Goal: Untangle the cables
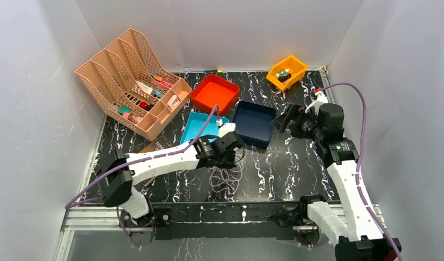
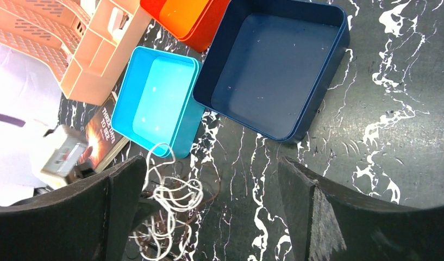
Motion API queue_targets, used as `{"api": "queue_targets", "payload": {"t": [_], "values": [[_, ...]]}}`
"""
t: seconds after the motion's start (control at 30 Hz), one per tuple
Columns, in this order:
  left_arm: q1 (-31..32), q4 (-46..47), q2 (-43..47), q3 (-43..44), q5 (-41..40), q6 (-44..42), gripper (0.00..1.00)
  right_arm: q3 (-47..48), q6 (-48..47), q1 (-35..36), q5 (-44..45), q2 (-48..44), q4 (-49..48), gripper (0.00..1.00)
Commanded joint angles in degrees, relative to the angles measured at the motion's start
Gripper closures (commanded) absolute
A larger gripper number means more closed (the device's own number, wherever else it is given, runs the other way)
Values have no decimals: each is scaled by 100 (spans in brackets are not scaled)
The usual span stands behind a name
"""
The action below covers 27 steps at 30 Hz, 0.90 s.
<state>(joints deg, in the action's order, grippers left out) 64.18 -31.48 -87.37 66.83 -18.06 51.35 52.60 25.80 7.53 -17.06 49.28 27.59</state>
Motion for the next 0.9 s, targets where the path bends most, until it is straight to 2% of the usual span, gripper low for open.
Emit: {"api": "queue_targets", "payload": {"t": [0.0, 0.3, 0.4, 0.43, 0.53, 0.67, 0.77, 0.87], "values": [[-2, 948, -461, 505, 528, -568, 100, -4, 179, 7, 287, -233, -181, 2], [-84, 1331, -1503, 1425, 674, -1247, 100, -49, 240, 4, 405, -366, -90, 2], [-201, 1331, -1556, 1403, 615, -1377, 100, -72, 209, 5, 428, -377, -63, 2], [-247, 1317, -1526, 1324, 589, -1383, 97, -82, 203, 9, 438, -380, -55, 2], [-370, 1356, -1289, 990, 554, -1365, 75, -106, 163, 5, 464, -368, -29, 2], [-477, 1438, -863, 660, 557, -1437, 53, -208, 191, 11, 552, -366, -44, 2], [-535, 1532, -649, 497, 734, -1628, 44, -344, 276, 4, 496, -351, -135, 2], [-570, 1531, -462, 420, 823, -1788, 41, -428, 345, 10, 475, -333, -167, 2]]}}
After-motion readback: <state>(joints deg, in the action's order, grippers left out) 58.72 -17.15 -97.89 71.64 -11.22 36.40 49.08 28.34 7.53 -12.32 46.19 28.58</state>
